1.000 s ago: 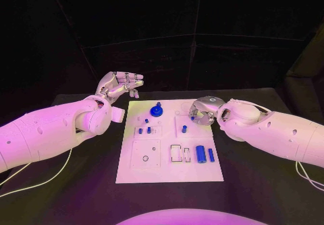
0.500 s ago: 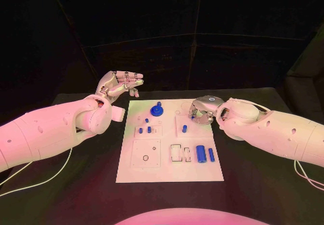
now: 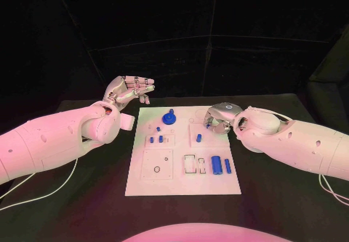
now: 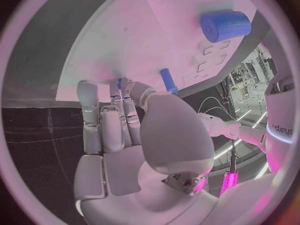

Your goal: Assemble the parts on the task board

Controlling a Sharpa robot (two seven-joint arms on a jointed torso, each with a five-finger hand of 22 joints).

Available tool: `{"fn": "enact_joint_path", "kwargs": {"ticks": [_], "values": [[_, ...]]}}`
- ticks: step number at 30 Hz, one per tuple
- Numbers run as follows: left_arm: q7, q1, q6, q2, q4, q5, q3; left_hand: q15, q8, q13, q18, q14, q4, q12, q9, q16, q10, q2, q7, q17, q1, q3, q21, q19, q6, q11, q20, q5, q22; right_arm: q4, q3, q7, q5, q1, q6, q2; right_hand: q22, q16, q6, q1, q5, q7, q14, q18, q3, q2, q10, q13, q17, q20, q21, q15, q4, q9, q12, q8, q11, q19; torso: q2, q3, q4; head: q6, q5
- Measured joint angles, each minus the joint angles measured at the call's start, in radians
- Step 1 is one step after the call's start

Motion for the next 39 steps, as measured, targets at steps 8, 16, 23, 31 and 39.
{"fn": "enact_joint_path", "kwargs": {"ticks": [8, 16, 23, 31, 39], "values": [[-0.009, 0.0, 0.001, 0.0, -0.006, 0.001, 0.0, 0.0, 0.0, 0.0, 0.0, -0.007, -0.007, 0.0, -0.001, -0.004, -0.013, -0.002, 0.006, -0.001, 0.008, 0.001, 0.0, 0.0, -0.006, 0.005, 0.0, 0.0, 0.0, 0.071, 0.001, -0.004, -0.001, 0.001, -0.077, -0.051, 0.008, 0.004, 0.0, 0.0, 0.018, 0.0, 0.0, 0.0, 0.013, 0.0, 0.0, -0.002, 0.005, 0.0, 0.008, 0.0, -0.006, -0.002, -0.005, -0.007, 0.0, 0.0, -0.001, -0.0002, -0.0003, 0.0, -0.001], [-0.014, 0.0, 0.003, -0.001, -0.007, 0.001, 0.0, 0.004, 0.0, -0.001, 0.0, -0.011, -0.01, 0.004, -0.001, -0.004, -0.018, -0.002, 0.009, -0.002, 0.008, -0.001, 0.0, -0.003, -0.009, 0.007, 0.003, 0.0, 0.0, 0.163, 0.005, -0.001, 0.017, 0.001, -0.145, -0.105, 0.012, 0.008, 0.003, -0.006, 0.022, 0.003, 0.0, 0.0, 0.015, -0.006, 0.0, -0.002, 0.01, 0.0, 0.012, 0.0, -0.007, -0.004, -0.006, -0.008, 0.0, 0.0, -0.001, -0.0012, -0.0008, 0.002, -0.003], [-0.017, 0.0, 0.005, -0.001, -0.007, 0.001, 0.0, 0.005, 0.0, -0.001, -0.001, -0.012, -0.01, 0.004, -0.001, -0.004, -0.022, -0.002, 0.009, -0.003, 0.008, -0.001, 0.0, -0.003, -0.009, 0.007, 0.003, 0.0, 0.0, 0.26, 0.016, 0.001, 0.038, 0.002, -0.177, -0.13, 0.018, 0.008, 0.003, -0.006, 0.022, 0.003, 0.0, 0.0, 0.018, -0.006, 0.0, -0.002, 0.015, 0.0, 0.016, 0.0, -0.01, -0.004, -0.006, -0.008, 0.0, 0.0, -0.001, -0.0012, -0.0008, 0.001, 0.0], [-0.018, 0.0, 0.006, 0.002, -0.005, 0.002, 0.0, 0.005, 0.0, -0.001, -0.001, -0.012, -0.01, 0.004, -0.001, -0.004, -0.023, -0.002, 0.012, -0.004, 0.008, -0.001, 0.0, -0.003, -0.012, 0.009, 0.003, 0.0, 0.0, 0.339, 0.019, 0.004, 0.058, 0.002, -0.179, -0.089, 0.017, 0.007, 0.003, -0.011, 0.022, 0.003, 0.0, 0.0, 0.018, -0.011, 0.004, -0.001, 0.012, 0.0, 0.016, 0.0, -0.01, -0.004, -0.006, -0.012, 0.004, 0.0, 0.0, -0.0014, 0.0009, -0.007, 0.025], [-0.019, 0.0, 0.008, 0.007, -0.004, 0.002, 0.0, 0.009, 0.0, -0.001, -0.001, -0.016, -0.013, 0.004, -0.001, -0.004, -0.029, -0.002, 0.012, -0.005, 0.008, -0.003, 0.0, -0.01, -0.012, 0.01, 0.003, 0.0, 0.001, 0.339, 0.011, 0.005, 0.062, -0.011, -0.148, -0.011, 0.017, 0.007, 0.003, -0.011, 0.014, 0.003, 0.0, 0.0, 0.018, -0.011, 0.004, -0.001, 0.01, 0.0, 0.016, 0.0, -0.011, -0.004, -0.011, -0.012, 0.004, 0.0, 0.0, -0.0026, 0.002, -0.02, 0.06]]}}
